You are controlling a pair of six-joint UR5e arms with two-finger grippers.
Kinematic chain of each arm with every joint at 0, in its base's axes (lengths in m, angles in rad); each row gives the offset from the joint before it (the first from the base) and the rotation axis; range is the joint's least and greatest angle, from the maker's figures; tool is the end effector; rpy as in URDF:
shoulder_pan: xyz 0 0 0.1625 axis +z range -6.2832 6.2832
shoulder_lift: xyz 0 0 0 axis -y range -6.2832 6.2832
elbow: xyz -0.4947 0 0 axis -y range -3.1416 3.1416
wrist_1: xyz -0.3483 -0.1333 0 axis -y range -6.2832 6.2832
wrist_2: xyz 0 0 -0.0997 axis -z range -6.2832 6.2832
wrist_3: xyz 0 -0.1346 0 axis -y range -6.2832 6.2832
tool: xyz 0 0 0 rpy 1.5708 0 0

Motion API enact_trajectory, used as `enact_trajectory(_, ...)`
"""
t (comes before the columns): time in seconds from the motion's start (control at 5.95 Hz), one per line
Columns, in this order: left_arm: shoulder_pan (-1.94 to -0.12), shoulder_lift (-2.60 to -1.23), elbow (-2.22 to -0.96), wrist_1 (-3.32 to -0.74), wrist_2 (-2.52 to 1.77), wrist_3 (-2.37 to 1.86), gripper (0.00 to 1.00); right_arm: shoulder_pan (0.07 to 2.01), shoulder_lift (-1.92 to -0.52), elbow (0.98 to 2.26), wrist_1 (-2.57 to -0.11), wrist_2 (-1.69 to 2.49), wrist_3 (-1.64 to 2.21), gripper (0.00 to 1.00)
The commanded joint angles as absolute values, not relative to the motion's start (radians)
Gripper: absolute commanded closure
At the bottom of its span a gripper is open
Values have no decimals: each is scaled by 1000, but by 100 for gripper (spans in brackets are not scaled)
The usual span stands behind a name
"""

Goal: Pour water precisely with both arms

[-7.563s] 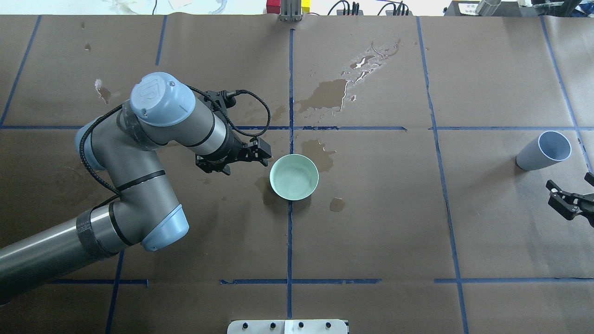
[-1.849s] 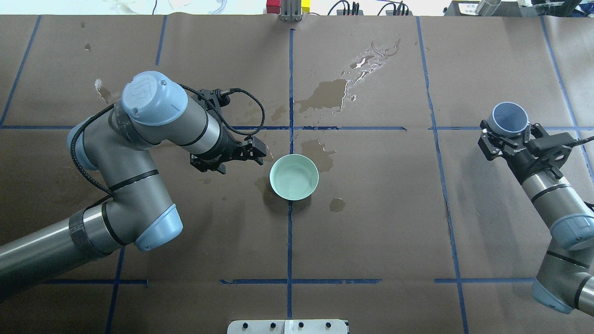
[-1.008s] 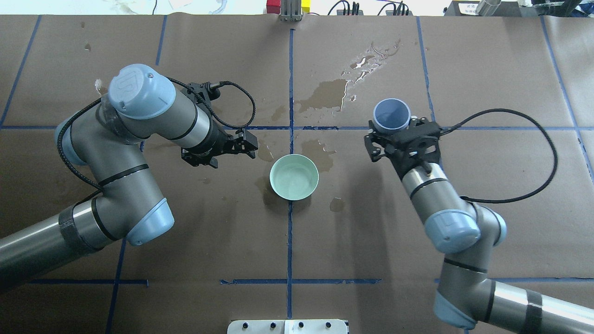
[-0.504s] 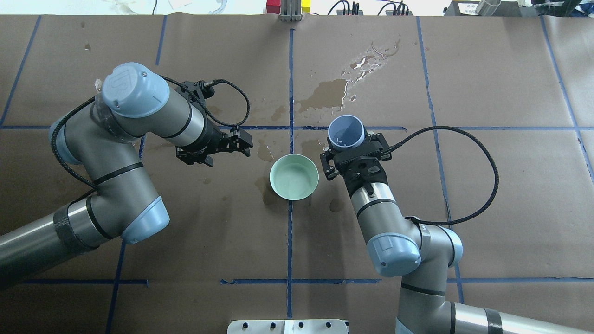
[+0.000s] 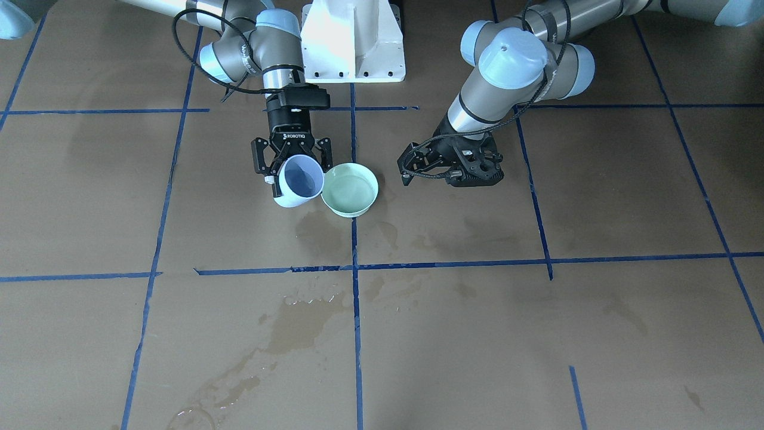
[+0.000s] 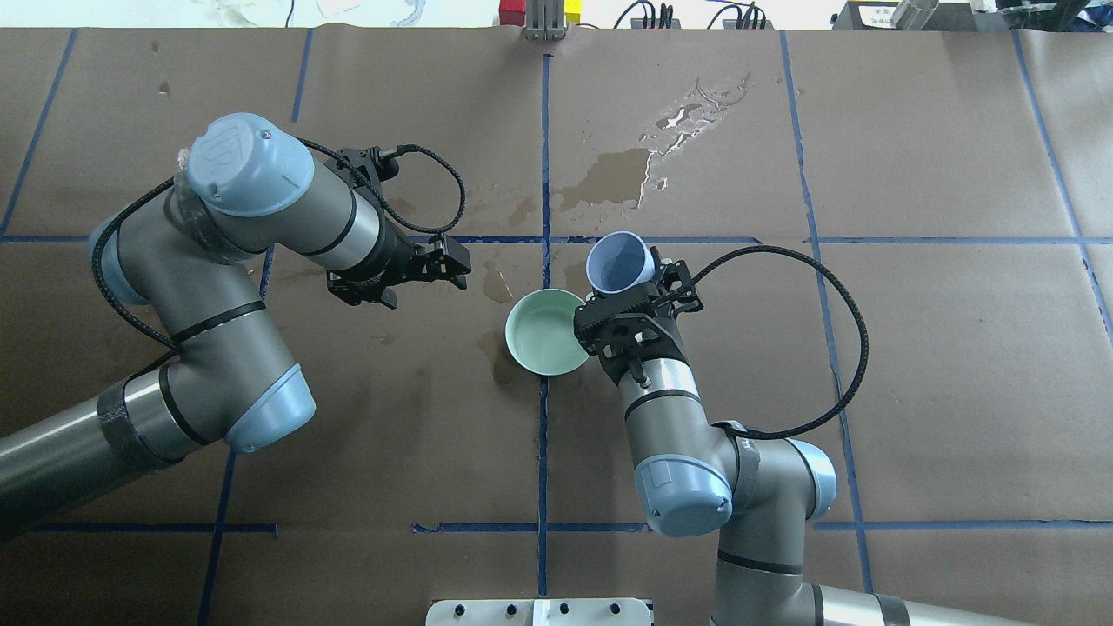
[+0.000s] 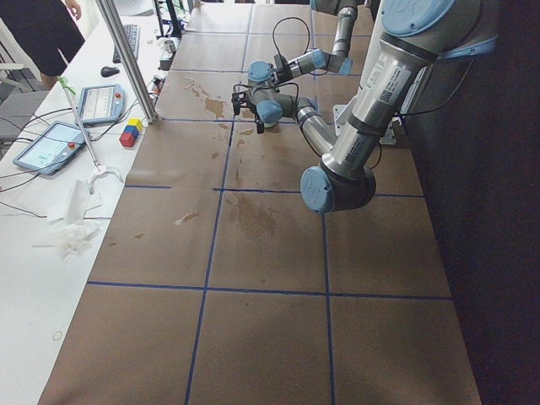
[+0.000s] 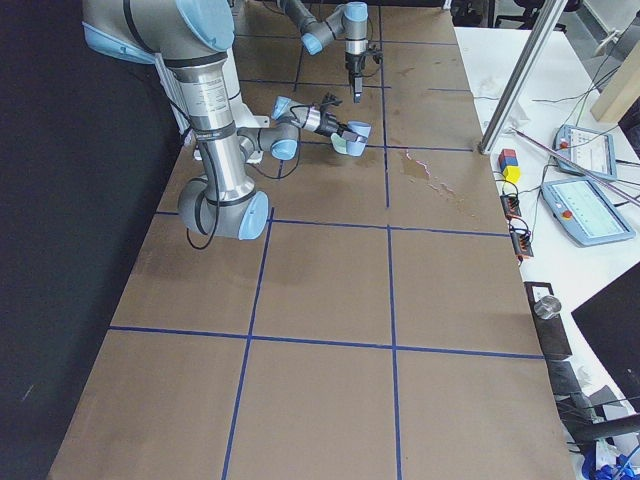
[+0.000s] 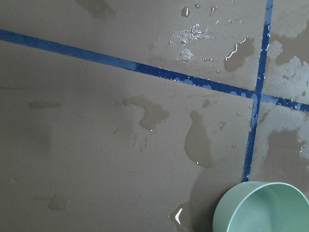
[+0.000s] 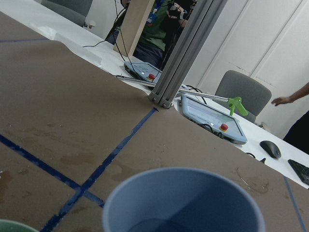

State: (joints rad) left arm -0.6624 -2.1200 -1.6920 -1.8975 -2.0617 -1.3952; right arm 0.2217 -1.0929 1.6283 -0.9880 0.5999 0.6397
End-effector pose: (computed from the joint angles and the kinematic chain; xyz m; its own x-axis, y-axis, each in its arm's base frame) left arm 0.4972 -0.4763 0.3487 0.4616 -0.1646 -0.8717 0.1519 0.9828 -0.1052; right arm -0.5696 -0.3789 0.3676 0.9352 -0.2535 0.2473 -0.1641 0.3085 0.9370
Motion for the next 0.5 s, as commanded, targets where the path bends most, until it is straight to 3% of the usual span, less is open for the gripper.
enact_trajectory(0.0,-664,-2120,-1693,-1898,-2062,-1396,1,186,-1085,1625,-1055,482,478,83)
enact_trajectory(0.34,-663,-2118,-1694,-1898,-2062,-1396,1,161,-1085,1623,-1063,439,323,83)
